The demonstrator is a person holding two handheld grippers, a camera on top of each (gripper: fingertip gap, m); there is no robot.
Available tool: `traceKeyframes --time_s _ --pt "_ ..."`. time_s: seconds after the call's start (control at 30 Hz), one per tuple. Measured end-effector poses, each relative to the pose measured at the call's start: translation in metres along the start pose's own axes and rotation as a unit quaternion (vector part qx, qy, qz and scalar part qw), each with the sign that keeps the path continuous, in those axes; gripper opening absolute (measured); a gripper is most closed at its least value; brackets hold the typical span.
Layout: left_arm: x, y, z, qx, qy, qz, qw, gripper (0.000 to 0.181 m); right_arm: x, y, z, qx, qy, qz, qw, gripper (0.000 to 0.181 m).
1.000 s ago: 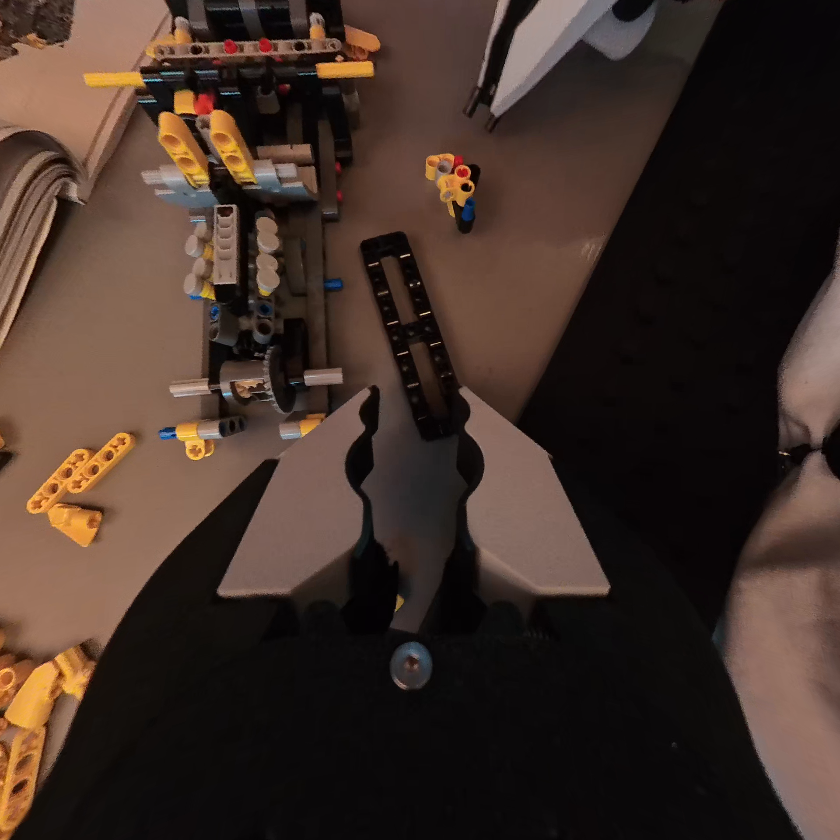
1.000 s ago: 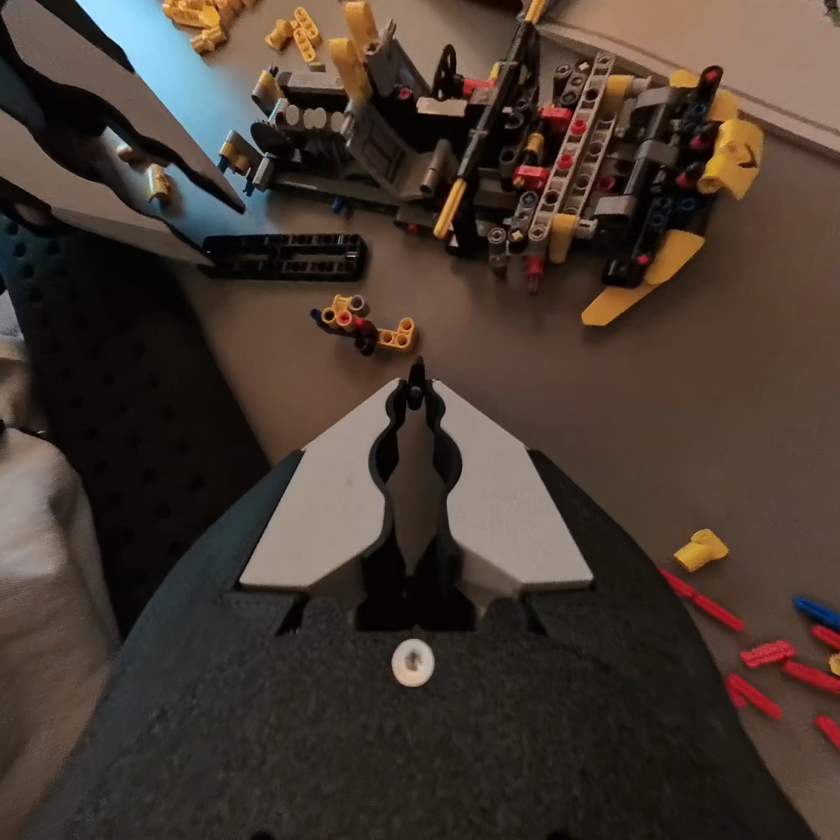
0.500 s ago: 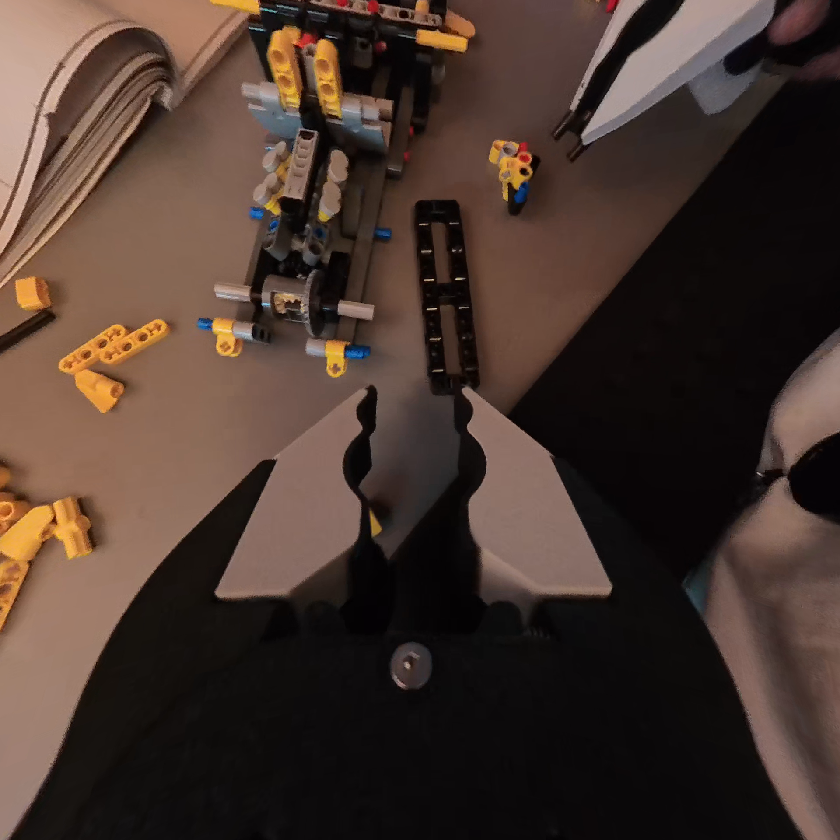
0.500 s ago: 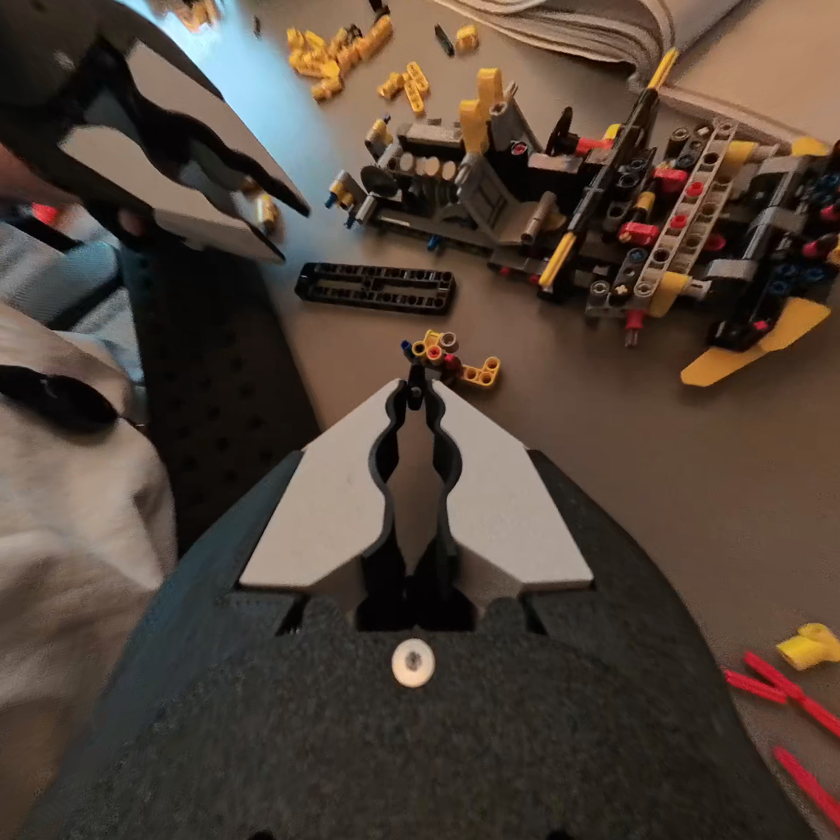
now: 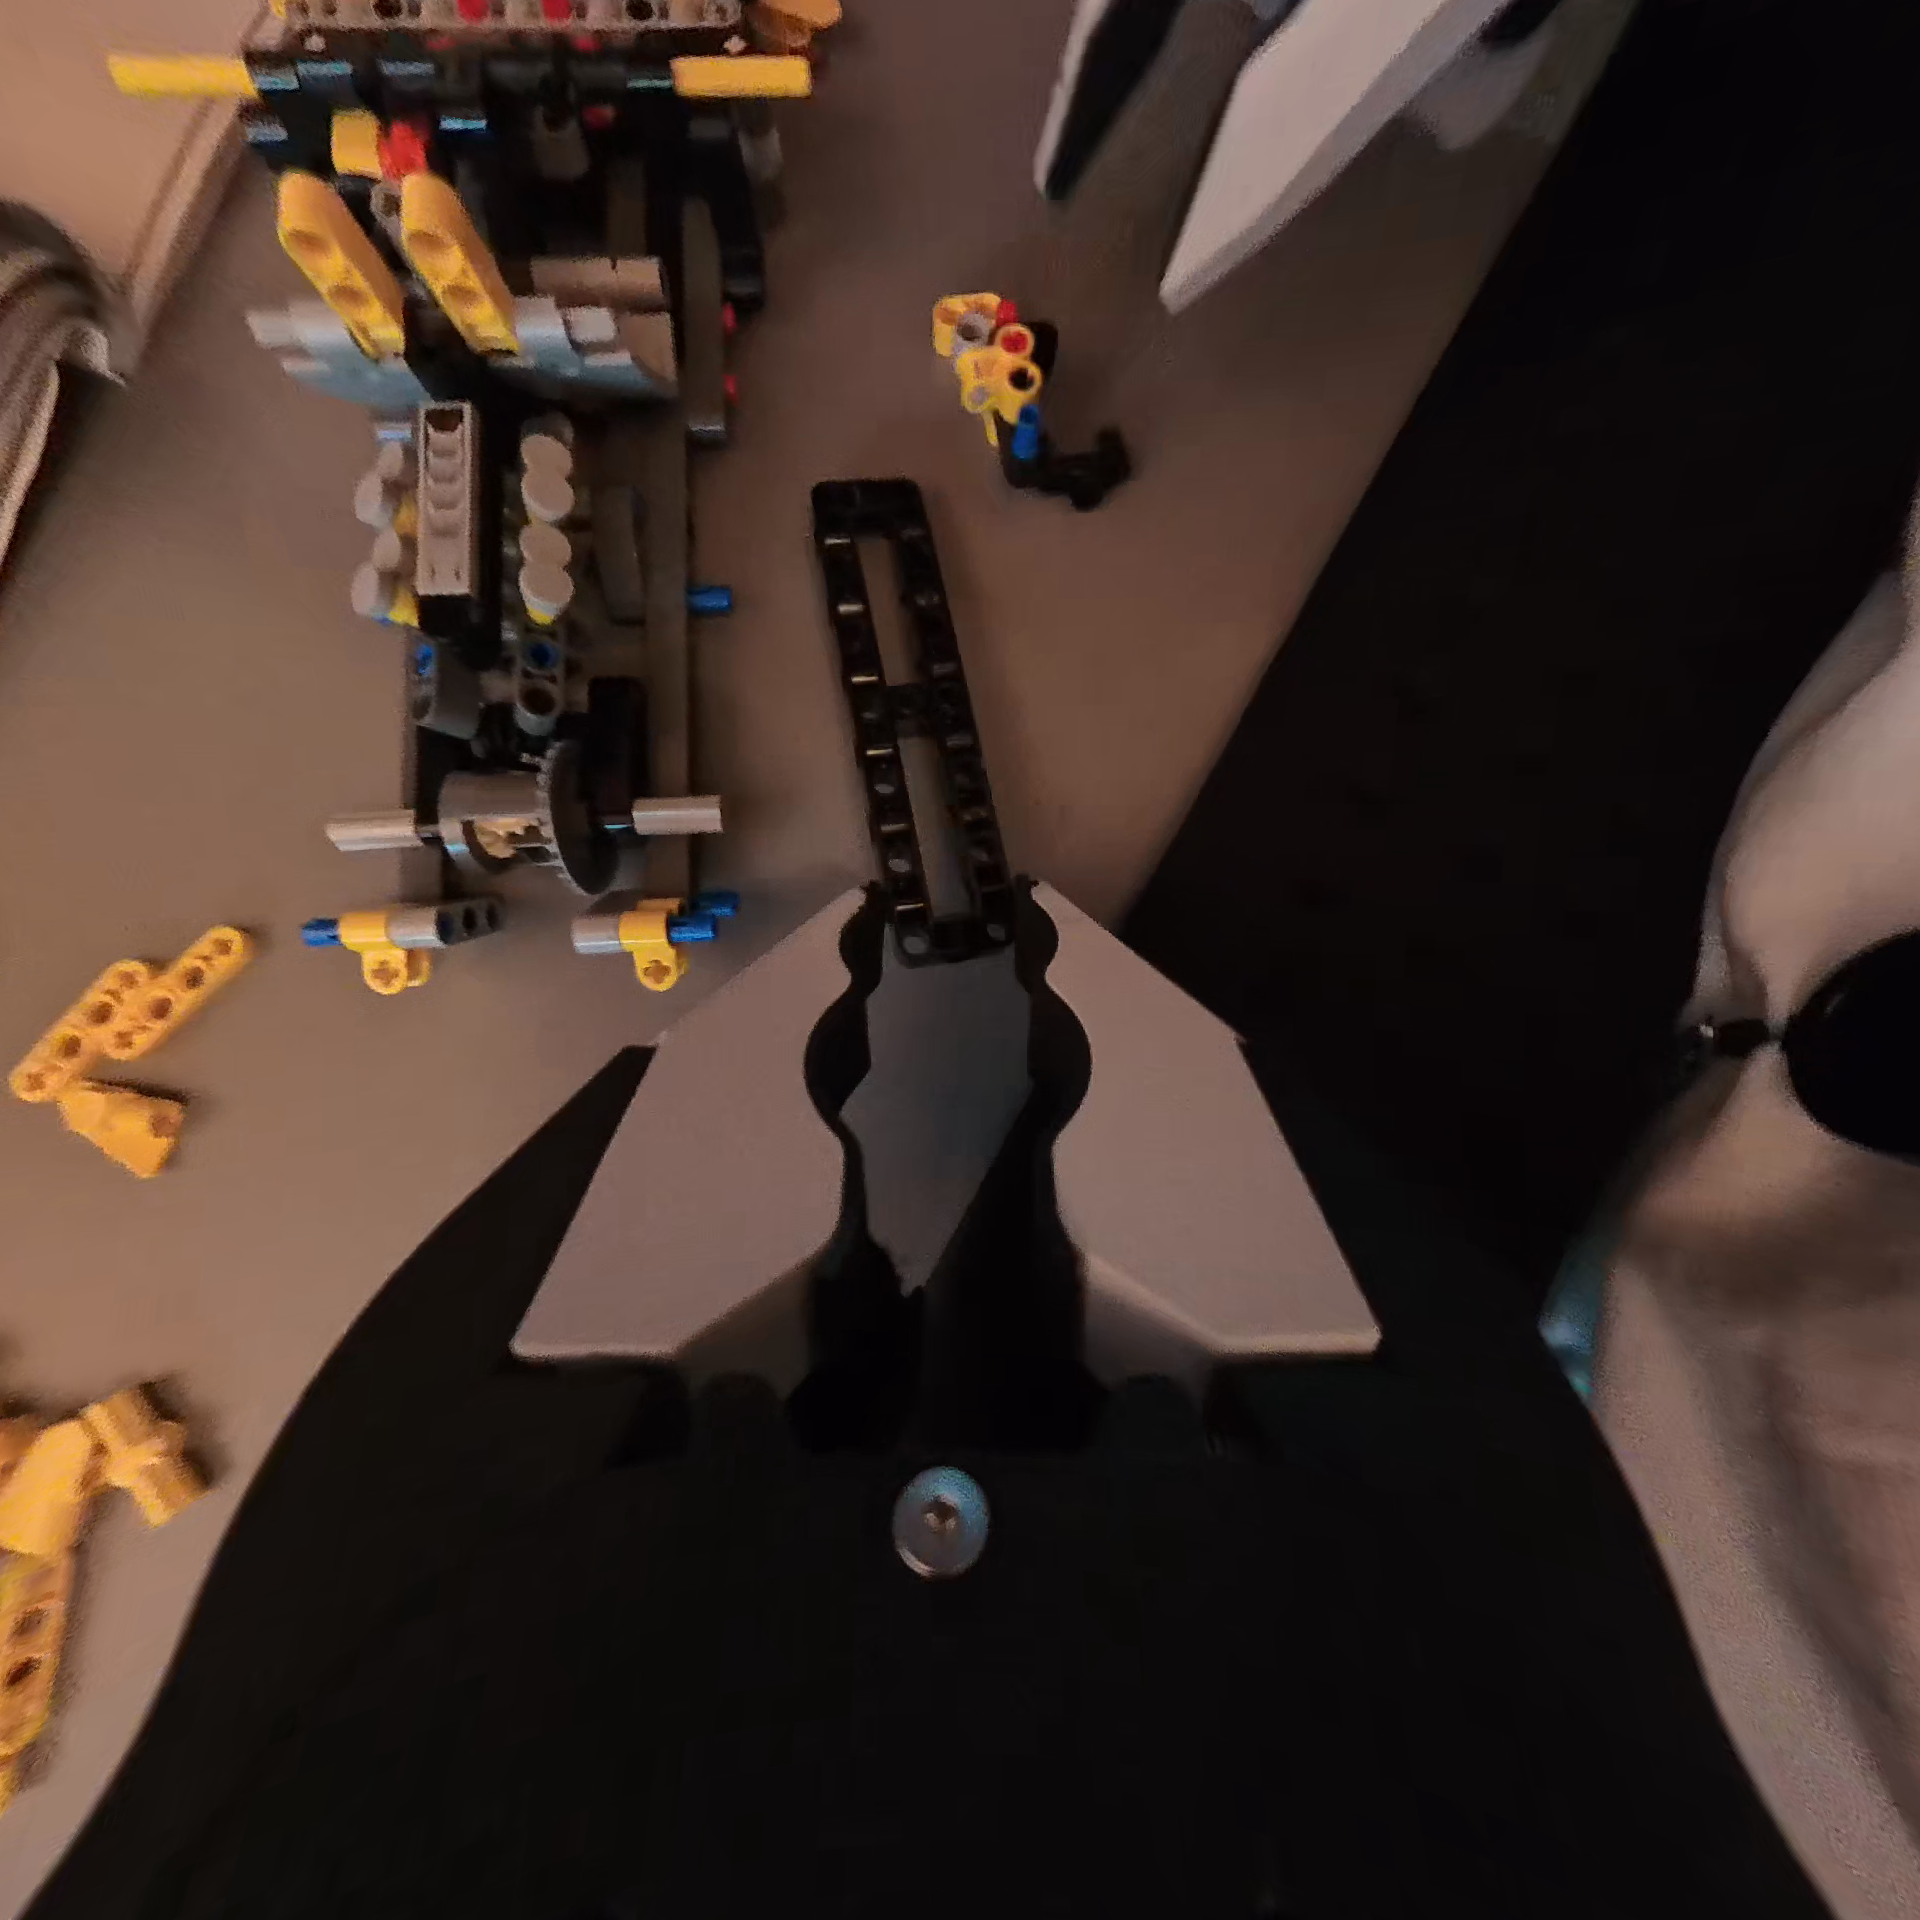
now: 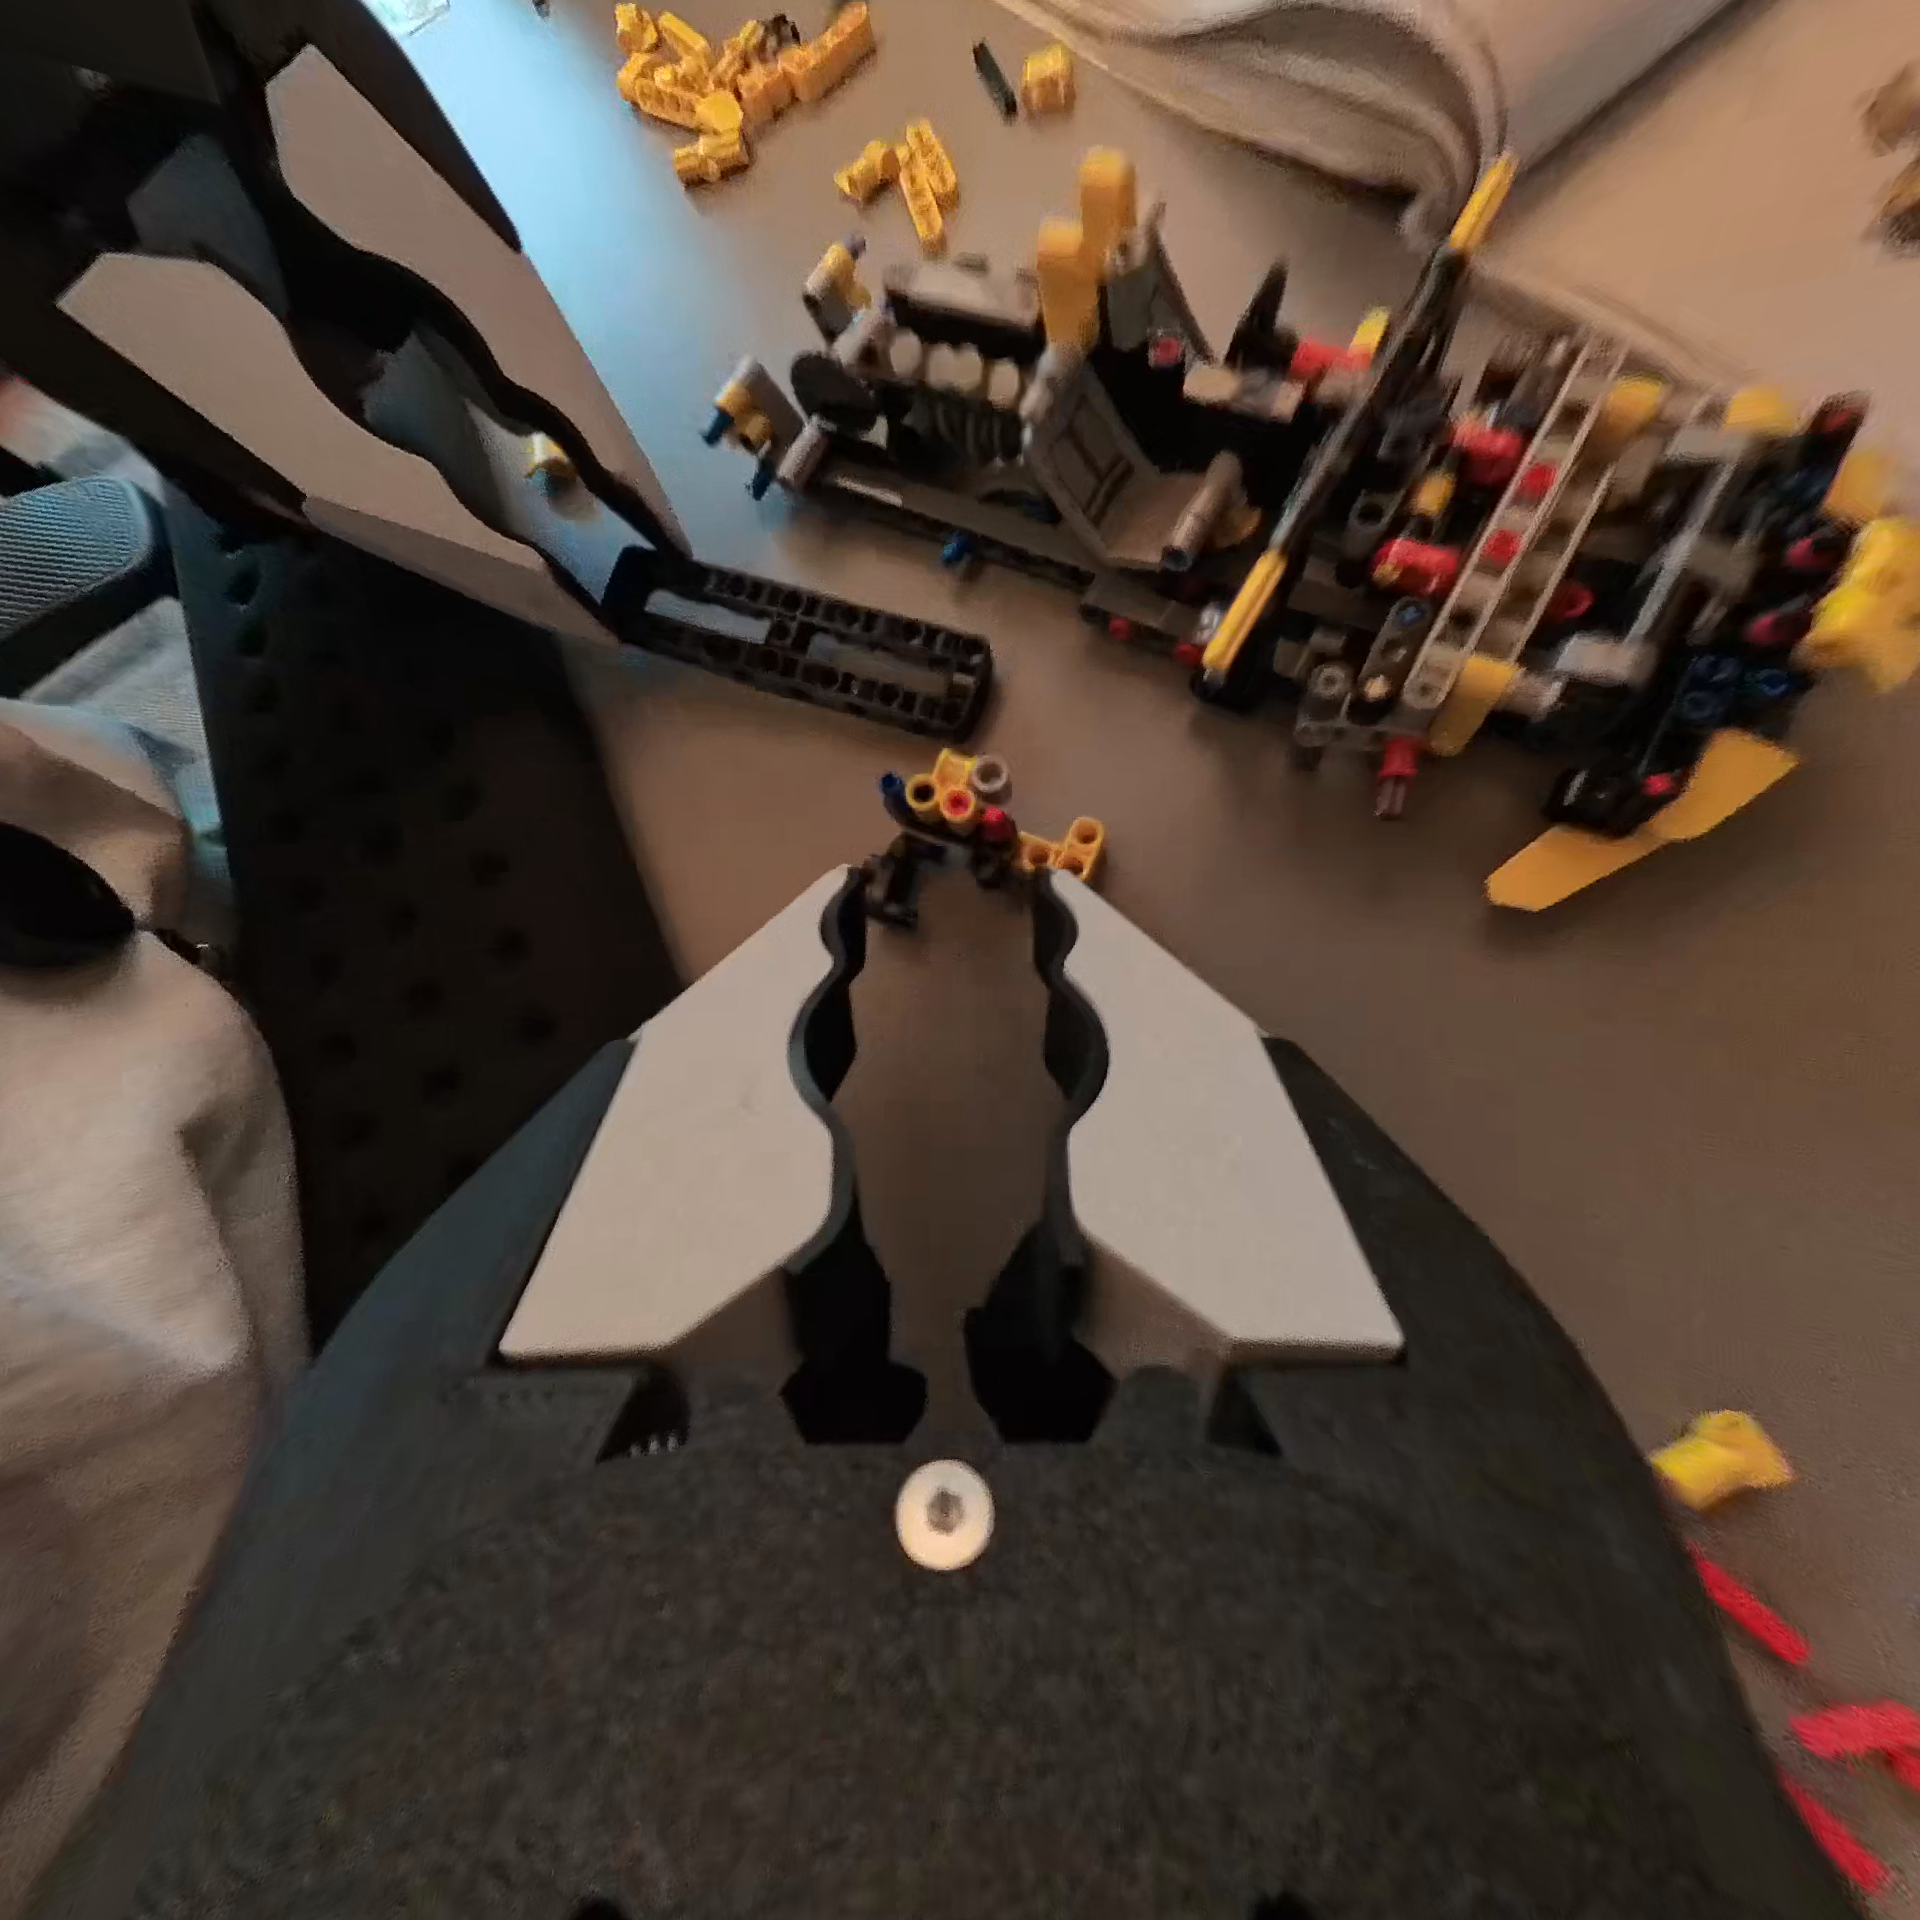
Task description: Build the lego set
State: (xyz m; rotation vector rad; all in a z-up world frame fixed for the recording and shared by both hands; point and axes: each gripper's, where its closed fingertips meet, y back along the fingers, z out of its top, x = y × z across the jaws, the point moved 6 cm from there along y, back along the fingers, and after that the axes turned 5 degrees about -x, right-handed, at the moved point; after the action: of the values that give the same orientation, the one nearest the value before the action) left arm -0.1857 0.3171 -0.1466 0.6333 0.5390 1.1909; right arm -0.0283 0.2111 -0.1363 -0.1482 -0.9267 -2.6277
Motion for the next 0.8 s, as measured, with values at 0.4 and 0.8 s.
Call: traceKeyframes --time_s 0.4,0.8 --pt "0.014 0.051 0.051 -0.036 -0.175 -0.108 0.978 0.021 0.047 -0.067 0.049 0.019 0.283 0.092 0.954 0.051" --pt "0.058 0.046 0.068 -0.389 0.192 -0.069 0.899 0.031 0.025 -0.074 0.103 -0.136 0.088 -0.068 0.984 0.024"
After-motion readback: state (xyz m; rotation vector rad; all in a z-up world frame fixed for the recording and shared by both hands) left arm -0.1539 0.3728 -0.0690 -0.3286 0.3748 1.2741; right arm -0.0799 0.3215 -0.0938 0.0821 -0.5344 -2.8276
